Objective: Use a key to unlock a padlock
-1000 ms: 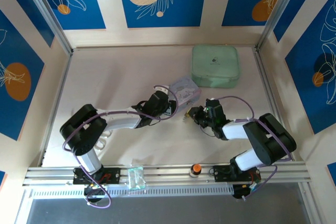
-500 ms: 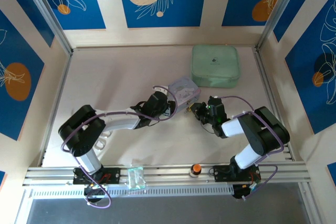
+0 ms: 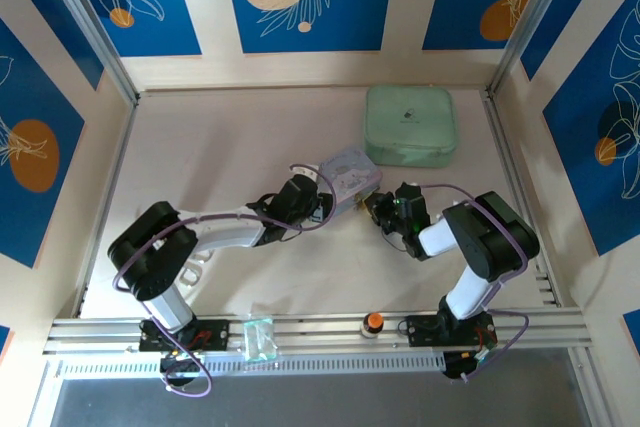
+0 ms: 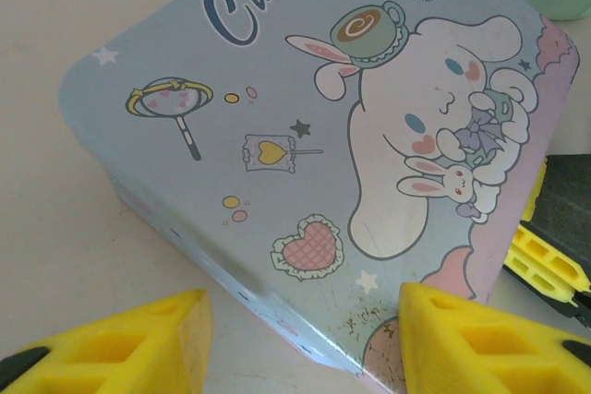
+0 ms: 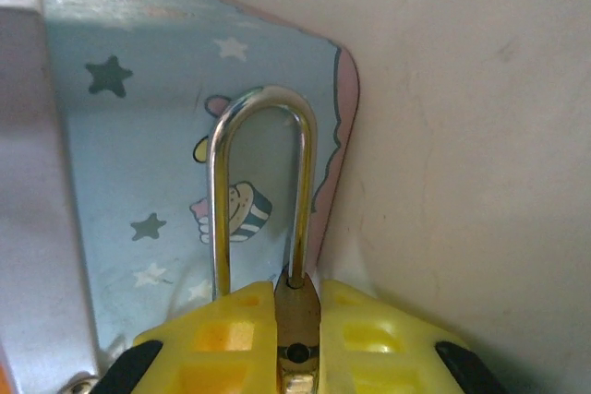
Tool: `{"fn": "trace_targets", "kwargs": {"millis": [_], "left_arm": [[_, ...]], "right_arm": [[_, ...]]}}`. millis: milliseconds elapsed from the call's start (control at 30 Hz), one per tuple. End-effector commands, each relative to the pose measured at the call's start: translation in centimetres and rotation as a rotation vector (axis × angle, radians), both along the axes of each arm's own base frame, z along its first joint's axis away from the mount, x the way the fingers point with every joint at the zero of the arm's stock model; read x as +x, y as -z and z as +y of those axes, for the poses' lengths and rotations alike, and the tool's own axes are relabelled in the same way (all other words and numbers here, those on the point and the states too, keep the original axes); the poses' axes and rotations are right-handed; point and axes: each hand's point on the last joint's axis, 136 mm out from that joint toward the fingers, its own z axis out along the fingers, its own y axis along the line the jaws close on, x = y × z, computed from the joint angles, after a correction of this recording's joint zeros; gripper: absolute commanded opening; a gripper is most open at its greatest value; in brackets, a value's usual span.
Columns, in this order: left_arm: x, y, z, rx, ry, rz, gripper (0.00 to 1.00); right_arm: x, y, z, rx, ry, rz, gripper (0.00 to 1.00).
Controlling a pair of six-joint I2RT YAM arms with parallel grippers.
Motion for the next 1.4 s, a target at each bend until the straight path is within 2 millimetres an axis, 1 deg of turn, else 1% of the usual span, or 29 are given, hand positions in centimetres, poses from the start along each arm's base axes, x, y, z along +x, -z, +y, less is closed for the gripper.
{"fn": "trace_targets", "kwargs": {"millis": [0,33,133,233,333,400,433,533,567,633,833,933,1000,1067,1133,1267,1367], "left_arm": [[-3.0,6.5,6.7,0.283,-0.064,0.221,0.54],[-2.6,6.1,6.8,0.271,-0.071,0.214,0.55],[-1.1,5.0,7.2,0.267,-0.097,0.196,0.57],[0.5,4.1,7.3,0.265,-0.117,0.182,0.60],[1.9,3.3,7.4,0.264,-0.128,0.162,0.64],[2.6,3.0,7.7,0.268,-0.142,0.156,0.66],[3.0,2.7,7.8,0.262,-0.150,0.155,0.68],[3.7,2.0,7.7,0.224,-0.156,0.144,0.79],[3.8,1.7,7.6,0.210,-0.155,0.139,0.84],[4.0,1.0,7.3,0.189,-0.149,0.127,0.89],[4.2,-1.2,7.0,0.141,-0.148,0.097,0.90],[4.1,-2.4,7.2,0.126,-0.145,0.075,0.96],[3.9,-3.0,7.4,0.121,-0.146,0.066,1.00],[3.8,-3.7,7.6,0.111,-0.146,0.056,1.00],[3.7,-4.5,7.9,0.100,-0.149,0.041,1.00],[3.6,-5.5,8.6,0.092,-0.158,0.030,1.00],[3.5,-6.0,9.7,0.099,-0.178,0.021,1.00]], "right_arm": [[-1.1,-0.1,0.5,-0.032,-0.089,0.033,0.12],[-2.1,0.6,0.3,-0.060,-0.113,0.078,0.12],[-4.5,1.6,0.0,-0.109,-0.197,0.171,0.12],[-6.4,2.0,-0.7,-0.132,-0.270,0.255,0.12],[-7.5,1.7,-1.3,-0.157,-0.343,0.325,0.13],[-7.9,1.4,-1.9,-0.163,-0.368,0.346,0.13],[-8.1,1.2,-2.2,-0.180,-0.386,0.360,0.13],[-8.8,1.1,-3.1,-0.229,-0.436,0.425,0.14],[-8.9,1.0,-3.2,-0.230,-0.458,0.430,0.15],[-9.1,0.8,-3.1,-0.194,-0.475,0.444,0.16],[-9.2,0.3,-3.1,-0.195,-0.508,0.504,0.19],[-9.2,-0.1,-3.3,-0.210,-0.526,0.521,0.20],[-9.2,-0.5,-3.8,-0.250,-0.531,0.531,0.22],[-9.2,-0.7,-4.5,-0.304,-0.534,0.546,0.26],[-9.1,-0.6,-5.3,-0.354,-0.534,0.560,0.28],[-9.1,-0.5,-5.8,-0.395,-0.536,0.559,0.29],[-8.7,-1.1,-6.1,-0.451,-0.532,0.540,0.33]]}}
